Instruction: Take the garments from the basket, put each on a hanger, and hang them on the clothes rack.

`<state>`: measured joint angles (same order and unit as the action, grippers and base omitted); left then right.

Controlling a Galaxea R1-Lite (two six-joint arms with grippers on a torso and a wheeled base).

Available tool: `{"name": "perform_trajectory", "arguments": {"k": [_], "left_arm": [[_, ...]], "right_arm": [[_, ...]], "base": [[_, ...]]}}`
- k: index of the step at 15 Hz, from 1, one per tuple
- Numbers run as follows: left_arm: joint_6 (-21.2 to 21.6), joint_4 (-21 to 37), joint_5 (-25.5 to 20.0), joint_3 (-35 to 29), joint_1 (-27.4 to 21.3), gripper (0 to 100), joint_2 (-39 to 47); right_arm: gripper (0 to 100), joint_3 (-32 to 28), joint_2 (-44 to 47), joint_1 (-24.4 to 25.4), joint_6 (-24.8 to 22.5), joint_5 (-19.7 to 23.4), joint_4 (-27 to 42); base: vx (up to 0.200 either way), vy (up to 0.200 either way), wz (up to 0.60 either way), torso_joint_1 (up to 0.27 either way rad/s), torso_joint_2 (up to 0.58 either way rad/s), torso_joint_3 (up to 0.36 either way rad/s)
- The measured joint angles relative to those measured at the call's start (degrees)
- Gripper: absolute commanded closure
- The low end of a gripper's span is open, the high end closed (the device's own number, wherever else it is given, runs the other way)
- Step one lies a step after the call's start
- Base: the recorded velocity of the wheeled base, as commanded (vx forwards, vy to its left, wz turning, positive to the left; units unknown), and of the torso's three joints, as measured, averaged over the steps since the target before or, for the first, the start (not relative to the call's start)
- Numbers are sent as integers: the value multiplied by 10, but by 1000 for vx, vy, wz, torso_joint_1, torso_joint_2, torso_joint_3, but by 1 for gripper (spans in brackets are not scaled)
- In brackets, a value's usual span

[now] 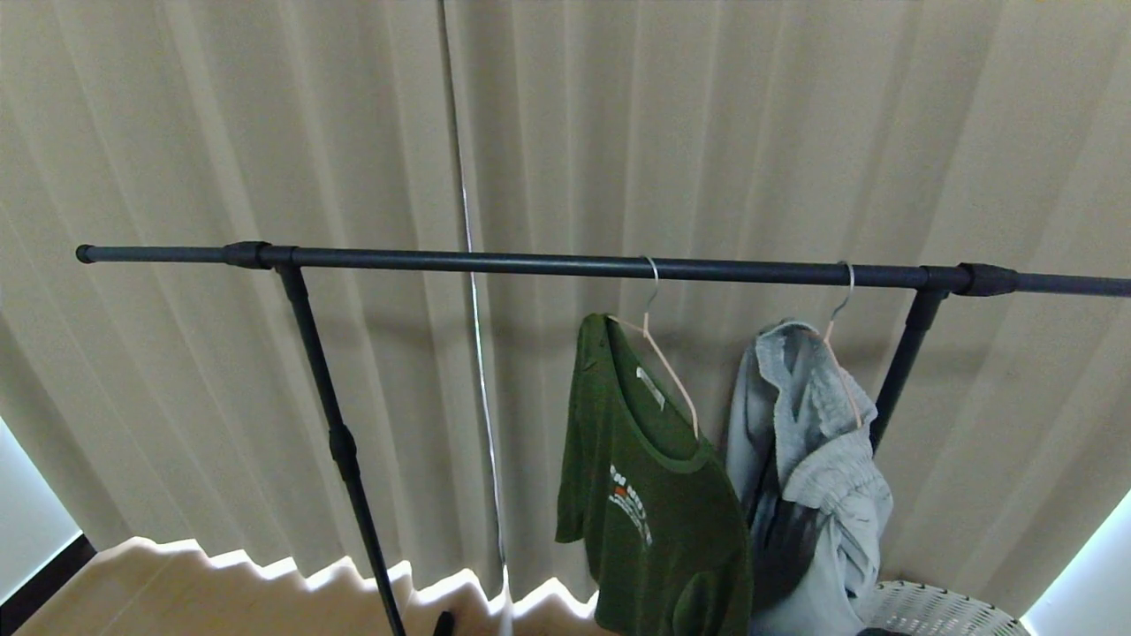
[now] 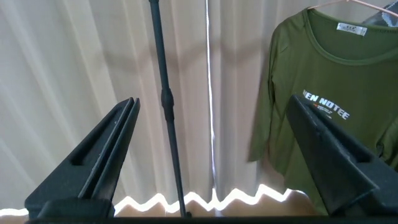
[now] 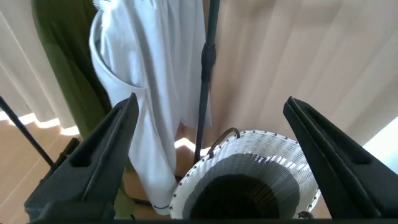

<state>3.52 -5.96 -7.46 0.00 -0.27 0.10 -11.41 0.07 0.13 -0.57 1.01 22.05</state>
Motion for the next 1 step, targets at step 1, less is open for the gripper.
{"name": "perform_trajectory", "arguments": {"k": [1], "left_arm": [[0,0,0,0,0,0,0]], "right_arm": [[0,0,0,0,2,-4,0]], "base": [[0,0,0,0,0,0]]}}
